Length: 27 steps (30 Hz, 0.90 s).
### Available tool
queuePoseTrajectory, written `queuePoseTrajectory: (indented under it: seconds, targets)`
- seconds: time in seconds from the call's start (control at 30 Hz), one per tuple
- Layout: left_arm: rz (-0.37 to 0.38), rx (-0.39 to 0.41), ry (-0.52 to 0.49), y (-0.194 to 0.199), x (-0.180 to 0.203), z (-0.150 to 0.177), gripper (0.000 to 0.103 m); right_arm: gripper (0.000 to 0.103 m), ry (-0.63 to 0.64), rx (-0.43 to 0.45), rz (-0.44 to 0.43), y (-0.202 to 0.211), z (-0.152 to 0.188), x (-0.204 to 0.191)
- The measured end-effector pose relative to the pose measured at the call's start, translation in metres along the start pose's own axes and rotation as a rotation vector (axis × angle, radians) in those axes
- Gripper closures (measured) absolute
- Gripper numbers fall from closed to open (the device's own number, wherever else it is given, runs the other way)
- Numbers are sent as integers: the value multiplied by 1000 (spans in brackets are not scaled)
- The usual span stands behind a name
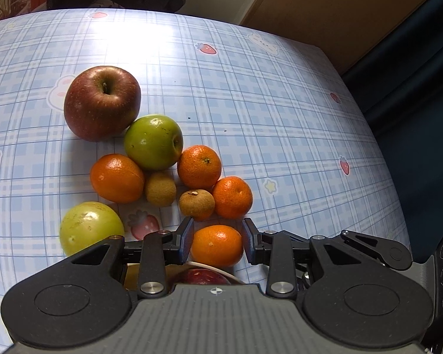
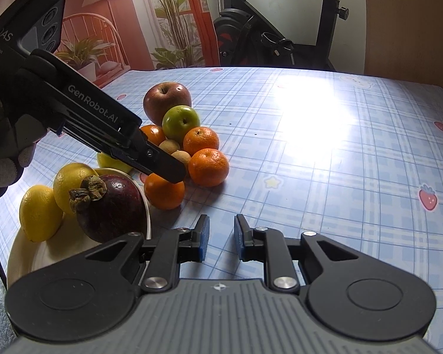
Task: Organize fruits
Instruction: 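Grasp a tangerine with the left gripper while the right gripper grasps another tangerine, then lift both tangerines and carry them toward the cream bowl with both grippers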
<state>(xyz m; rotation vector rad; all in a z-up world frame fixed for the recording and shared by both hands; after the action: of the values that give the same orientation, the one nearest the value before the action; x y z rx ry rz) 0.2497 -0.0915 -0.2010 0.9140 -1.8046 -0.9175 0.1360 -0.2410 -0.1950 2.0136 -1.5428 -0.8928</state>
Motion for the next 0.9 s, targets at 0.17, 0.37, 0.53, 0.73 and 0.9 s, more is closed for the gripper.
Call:
queuePoseTrajectory:
  seconds: [0.17, 0.37, 0.53, 0.73, 0.9]
  targets:
    - [18, -12, -4, -10, 13, 3, 66, 82, 6, -5, -3, 5, 5, -1]
    - [26, -10, -3, -12, 18, 5, 67, 81, 0, -5, -13, 8, 10, -4]
    - [26, 36, 10, 1, 9, 3, 67, 80, -3, 12, -34, 11, 8, -9]
    - [-15, 120, 4, 34, -7, -4, 67, 67, 19, 34, -40, 11, 0, -16]
    - [-73, 191, 17, 57, -22, -13, 67, 60, 26, 48, -53, 7, -7, -21]
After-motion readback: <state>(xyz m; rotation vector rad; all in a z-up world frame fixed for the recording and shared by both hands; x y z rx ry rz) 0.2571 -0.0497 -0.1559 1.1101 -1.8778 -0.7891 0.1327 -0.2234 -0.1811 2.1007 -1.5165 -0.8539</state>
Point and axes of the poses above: each gripper's, at about its wrist camera, not at the fingertips, and y roughly against the way its jaws point, x to its right, z to its underside, the point moved 2 cm from there along -y, roughly the way its jaws point, and after that the axes turned 2 degrees about -x, right-handed, at the moved point
